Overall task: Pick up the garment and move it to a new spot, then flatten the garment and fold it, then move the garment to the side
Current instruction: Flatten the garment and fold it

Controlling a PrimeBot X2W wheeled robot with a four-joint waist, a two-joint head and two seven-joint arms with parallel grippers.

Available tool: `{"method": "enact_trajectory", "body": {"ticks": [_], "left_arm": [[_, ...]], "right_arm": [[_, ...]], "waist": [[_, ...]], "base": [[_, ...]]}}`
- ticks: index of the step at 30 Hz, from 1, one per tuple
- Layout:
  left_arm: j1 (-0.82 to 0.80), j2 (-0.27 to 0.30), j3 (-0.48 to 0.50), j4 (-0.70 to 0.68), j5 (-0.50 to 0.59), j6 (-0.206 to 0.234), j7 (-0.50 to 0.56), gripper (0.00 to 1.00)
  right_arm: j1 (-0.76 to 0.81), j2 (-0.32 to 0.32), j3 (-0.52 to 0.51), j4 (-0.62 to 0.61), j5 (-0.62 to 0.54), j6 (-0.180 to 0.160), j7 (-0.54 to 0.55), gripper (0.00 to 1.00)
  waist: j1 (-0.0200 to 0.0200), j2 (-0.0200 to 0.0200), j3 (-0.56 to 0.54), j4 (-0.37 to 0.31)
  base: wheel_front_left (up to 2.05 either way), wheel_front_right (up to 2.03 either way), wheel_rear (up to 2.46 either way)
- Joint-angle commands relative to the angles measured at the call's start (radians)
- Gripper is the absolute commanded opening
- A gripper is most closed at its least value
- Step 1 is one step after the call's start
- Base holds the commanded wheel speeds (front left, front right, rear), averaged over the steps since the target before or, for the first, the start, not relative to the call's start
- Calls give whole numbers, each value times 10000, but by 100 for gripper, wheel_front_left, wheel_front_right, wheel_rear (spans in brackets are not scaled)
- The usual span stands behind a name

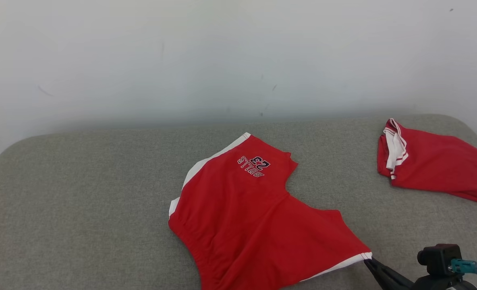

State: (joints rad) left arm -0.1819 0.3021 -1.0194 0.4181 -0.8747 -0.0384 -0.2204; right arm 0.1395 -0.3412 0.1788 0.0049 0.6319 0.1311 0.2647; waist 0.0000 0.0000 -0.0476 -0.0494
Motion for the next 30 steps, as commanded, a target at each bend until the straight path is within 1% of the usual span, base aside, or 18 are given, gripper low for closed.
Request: {"method": "enact_trajectory", "body": {"ticks": [1, 4, 6, 8, 10, 16, 20, 21, 23, 24, 27, 30], "left_arm": [[48, 75, 16, -83, 104, 18, 5, 0], [14, 170, 20, -229, 171, 132, 8, 0], [-60, 247, -48, -331, 309, 194, -9, 0], [-186, 325, -97, -465, 533, 306, -76, 0], [-295, 395, -179, -604, 800, 402, -92, 0], [-632, 520, -269, -1084, 1083, 547, 41, 0], [-797, 604, -35, -1378, 865, 487, 29, 0], [-876, 641, 5, -1399, 828, 462, 59, 0], [-1021, 641, 129, -1464, 692, 383, 32, 0], [-1117, 637, 202, -1458, 621, 292, 33, 0], [-1521, 550, 401, -1381, 459, 53, 79, 0], [-2113, 481, 574, -1181, 401, -163, 137, 0]], "right_arm": [[0, 27, -107, -18, -23, -9, -42, 0], [-180, 44, -307, 46, 30, -9, -171, 0], [-360, -130, -346, 142, -171, -9, -280, 0], [-597, -96, -401, 254, -31, -7, -460, 0], [-871, -268, -424, 391, -139, -9, -686, 0], [-1937, -582, -150, 1038, -141, -7, -1120, 0], [-2981, -817, 203, 1733, -27, -7, -1414, 0], [-3285, -930, 330, 1986, -152, -9, -1507, 0], [-3926, -917, 569, 2519, -72, -7, -1703, 0], [-4290, -1009, 693, 2819, -192, -9, -1797, 0], [-5394, -1006, 1171, 3780, -314, -10, -2075, 0], [-6593, -825, 1739, 4752, -301, -10, -2284, 0]], "waist": [[0, 0, 10, 34], [0, 0, 30, 95], [0, 0, 55, 149], [0, 0, 80, 232], [0, 0, 105, 338], [0, 0, 149, 577], [0, 0, 170, 696], [0, 0, 194, 726], [0, 0, 259, 793], [0, 0, 310, 852], [0, 0, 487, 1012], [0, 0, 855, 1155]], "base": [[0, 0, 0], [0, 0, 0], [0, 0, 0], [0, 0, 0], [0, 0, 0], [0, 0, 0], [0, 0, 0], [0, 0, 0], [0, 0, 0], [0, 0, 0], [0, 0, 0], [0, 0, 0]]}}
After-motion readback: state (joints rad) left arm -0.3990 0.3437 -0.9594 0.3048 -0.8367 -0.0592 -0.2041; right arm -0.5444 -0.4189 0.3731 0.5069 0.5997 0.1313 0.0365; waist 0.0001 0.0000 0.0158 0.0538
